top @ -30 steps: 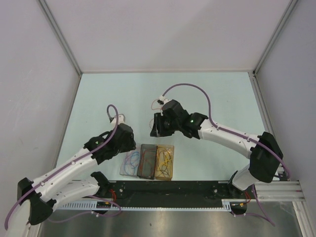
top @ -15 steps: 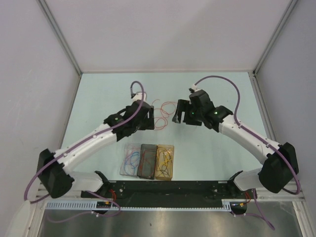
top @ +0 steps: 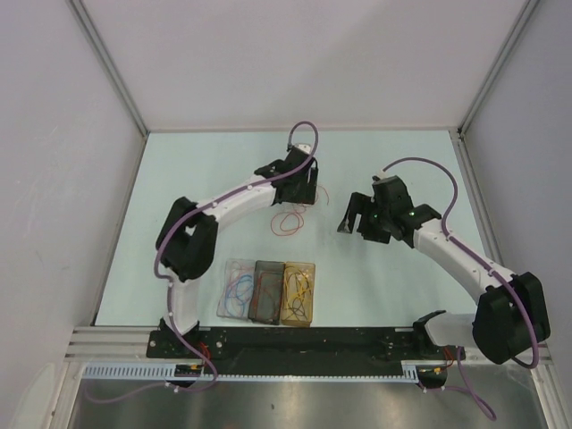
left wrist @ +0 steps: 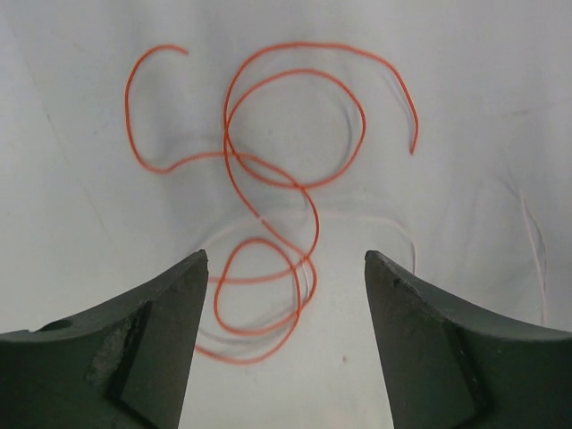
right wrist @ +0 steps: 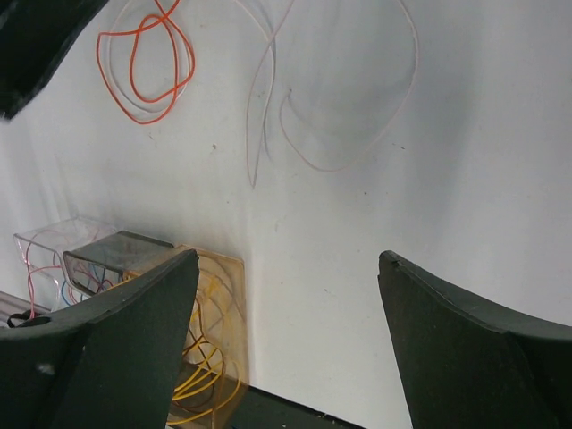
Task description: Untangle the cables
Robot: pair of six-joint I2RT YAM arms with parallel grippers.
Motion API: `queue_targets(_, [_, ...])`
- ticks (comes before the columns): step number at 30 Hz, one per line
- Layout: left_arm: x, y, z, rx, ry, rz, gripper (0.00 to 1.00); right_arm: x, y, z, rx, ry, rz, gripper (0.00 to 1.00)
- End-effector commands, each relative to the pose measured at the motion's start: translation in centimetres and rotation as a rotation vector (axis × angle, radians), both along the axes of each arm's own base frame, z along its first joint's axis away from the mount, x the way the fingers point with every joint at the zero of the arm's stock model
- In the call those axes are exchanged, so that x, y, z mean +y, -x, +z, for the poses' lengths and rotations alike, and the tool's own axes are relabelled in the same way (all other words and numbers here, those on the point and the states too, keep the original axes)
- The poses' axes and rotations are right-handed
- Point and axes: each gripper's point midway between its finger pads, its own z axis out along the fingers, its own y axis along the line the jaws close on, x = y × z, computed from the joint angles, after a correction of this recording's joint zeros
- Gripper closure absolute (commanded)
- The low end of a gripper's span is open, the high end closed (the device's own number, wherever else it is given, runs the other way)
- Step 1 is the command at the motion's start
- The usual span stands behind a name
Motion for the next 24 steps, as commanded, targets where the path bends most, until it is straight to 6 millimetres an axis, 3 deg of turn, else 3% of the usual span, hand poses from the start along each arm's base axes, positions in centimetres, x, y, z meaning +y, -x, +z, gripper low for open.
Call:
queue_targets(1, [-1.2,-3.5,0.3,0.004,0.071,0.041,0.24,0.9,-0.4,1.1,-0.057,-0.06,0.051,0.14])
queue_targets(2, [-1.2,-4.1,0.5,-0.001,0.076,0.058,0.24,1.0,-0.4,0.9,-0.05,-0.064,0.057,0.14])
queue_targets(8, [-0.8,-6.0,-2.3,0.064,0.097,0.135,0.31,1.6,-0.5,0.0,-0.033,-0.08,0.088,0.14])
queue_targets(14, [-0.2,-6.1,-4.1,0.103,0.108,0.168,0.4,1.6,-0.8,-1.0,-0.013,-0.088,0.095,0.14])
queue_targets(21, [-0.6,-5.6,-6.3,0.141,0.123,0.163,0.42,1.8,-0.9,-2.5,0.018,-0.09,0.106,0.15])
queue_targets(24, [-0.6,-5.8,-7.0,0.149,0.116,0.168,0.48,2.0,-1.0,-2.8,0.025,-0.098,0.11,0.16])
